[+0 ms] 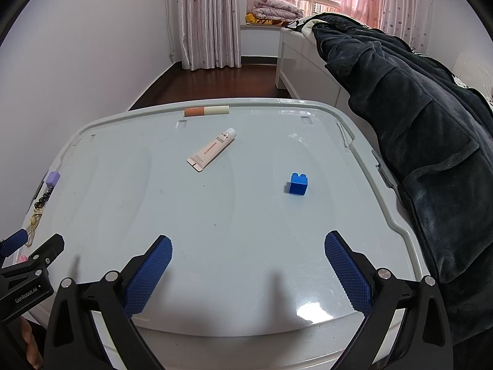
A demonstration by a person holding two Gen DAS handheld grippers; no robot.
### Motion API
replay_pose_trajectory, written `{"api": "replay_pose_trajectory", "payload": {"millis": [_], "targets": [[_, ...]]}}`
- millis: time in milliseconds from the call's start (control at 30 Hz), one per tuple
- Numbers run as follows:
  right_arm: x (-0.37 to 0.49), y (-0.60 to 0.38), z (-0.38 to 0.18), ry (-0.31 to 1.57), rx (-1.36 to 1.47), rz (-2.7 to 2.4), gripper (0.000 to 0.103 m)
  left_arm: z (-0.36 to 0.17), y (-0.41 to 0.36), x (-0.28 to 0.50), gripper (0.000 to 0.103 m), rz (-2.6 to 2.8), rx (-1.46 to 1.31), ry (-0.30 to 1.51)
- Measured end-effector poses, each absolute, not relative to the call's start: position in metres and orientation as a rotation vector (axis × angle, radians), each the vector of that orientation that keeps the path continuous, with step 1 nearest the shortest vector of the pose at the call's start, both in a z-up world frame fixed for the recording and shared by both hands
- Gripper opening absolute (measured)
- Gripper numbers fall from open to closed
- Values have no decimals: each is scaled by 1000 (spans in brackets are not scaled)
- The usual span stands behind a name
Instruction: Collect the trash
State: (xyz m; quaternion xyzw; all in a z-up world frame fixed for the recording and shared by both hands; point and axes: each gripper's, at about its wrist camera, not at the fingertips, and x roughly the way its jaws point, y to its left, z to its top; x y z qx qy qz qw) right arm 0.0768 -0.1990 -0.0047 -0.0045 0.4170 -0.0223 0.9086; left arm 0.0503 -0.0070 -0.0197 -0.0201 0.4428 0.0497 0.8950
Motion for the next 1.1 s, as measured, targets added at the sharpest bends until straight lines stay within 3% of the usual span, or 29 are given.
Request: {"api": "replay_pose_trajectory", "payload": {"millis": [1100], "targets": [[76, -200, -7, 865, -8, -47, 98, -17, -6, 51, 94, 117, -37, 910]]}}
